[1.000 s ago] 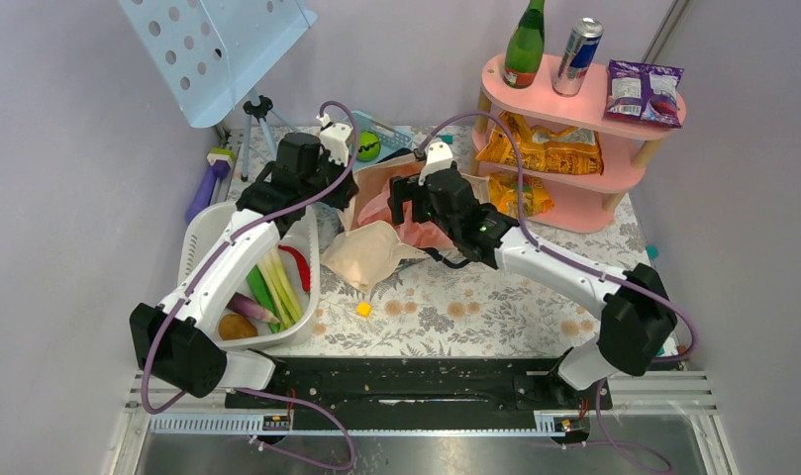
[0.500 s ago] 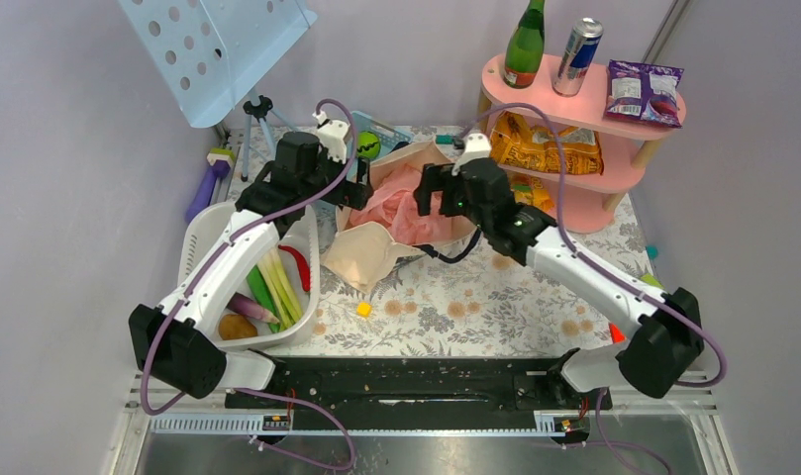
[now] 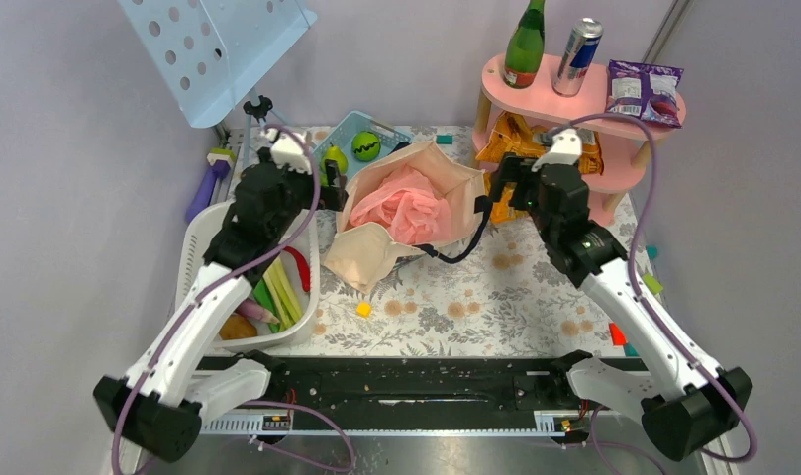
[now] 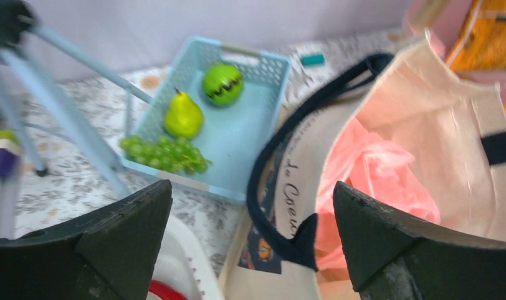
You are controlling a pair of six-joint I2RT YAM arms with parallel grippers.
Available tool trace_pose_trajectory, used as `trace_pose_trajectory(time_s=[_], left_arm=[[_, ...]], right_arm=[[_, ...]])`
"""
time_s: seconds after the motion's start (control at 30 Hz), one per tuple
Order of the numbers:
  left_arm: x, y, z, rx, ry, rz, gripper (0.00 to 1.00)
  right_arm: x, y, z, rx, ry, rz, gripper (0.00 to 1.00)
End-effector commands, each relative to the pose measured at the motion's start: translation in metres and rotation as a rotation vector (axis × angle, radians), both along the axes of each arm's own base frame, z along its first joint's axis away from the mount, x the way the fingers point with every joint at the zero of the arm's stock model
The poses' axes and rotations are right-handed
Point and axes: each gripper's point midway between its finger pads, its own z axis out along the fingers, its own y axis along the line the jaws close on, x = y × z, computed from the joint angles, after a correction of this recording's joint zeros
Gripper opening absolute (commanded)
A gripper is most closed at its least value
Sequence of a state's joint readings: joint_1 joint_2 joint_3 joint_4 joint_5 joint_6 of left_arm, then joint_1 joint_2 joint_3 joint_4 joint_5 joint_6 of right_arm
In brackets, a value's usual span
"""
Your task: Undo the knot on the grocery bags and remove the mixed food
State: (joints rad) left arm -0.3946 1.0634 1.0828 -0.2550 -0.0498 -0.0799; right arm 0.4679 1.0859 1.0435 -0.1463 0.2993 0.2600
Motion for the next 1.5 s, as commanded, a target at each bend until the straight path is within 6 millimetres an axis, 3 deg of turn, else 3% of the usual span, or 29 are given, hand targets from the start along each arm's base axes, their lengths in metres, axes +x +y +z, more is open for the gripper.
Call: trace_pose_trajectory(time_s=[0.0,0.13,0.23,0.33,0.43,0.73,1.47], left_arm=[[-0.007,0.052,0.073,-0.076,-0.288,0.253,0.99],[-0.036,0.097,0.101,-0.091,-0.416,0.433,0.99],[-0.060,0.126,0.111,-0.089,-0.474,0.543,0.99],[-0.080,0.149,0.109,-0.108,-0.511,0.645,0.99],[-0.092,0.163,0.097,-0.108,-0.539,0.703,0.99],[-0.111,0.176,0.067,-0.126,-0.549,0.741,0.99],[-0.106,0.172,0.065,-0.109,-0.531,0.729,0.99]], right_arm=[[-0.008,-0.062,0.037,-0.123,-0.128,-0.187,0.99],[-0.028,-0.096,0.077,-0.203,-0.263,-0.294,0.99],[-0.044,-0.112,0.101,-0.217,-0.391,-0.344,0.99],[-0.063,-0.124,0.116,-0.238,-0.546,-0.374,0.99],[-0.077,-0.130,0.116,-0.262,-0.674,-0.388,0.99],[-0.092,-0.133,0.073,-0.288,-0.825,-0.402,1.00],[-0.093,-0.141,0.074,-0.326,-0.811,-0.448,1.00]])
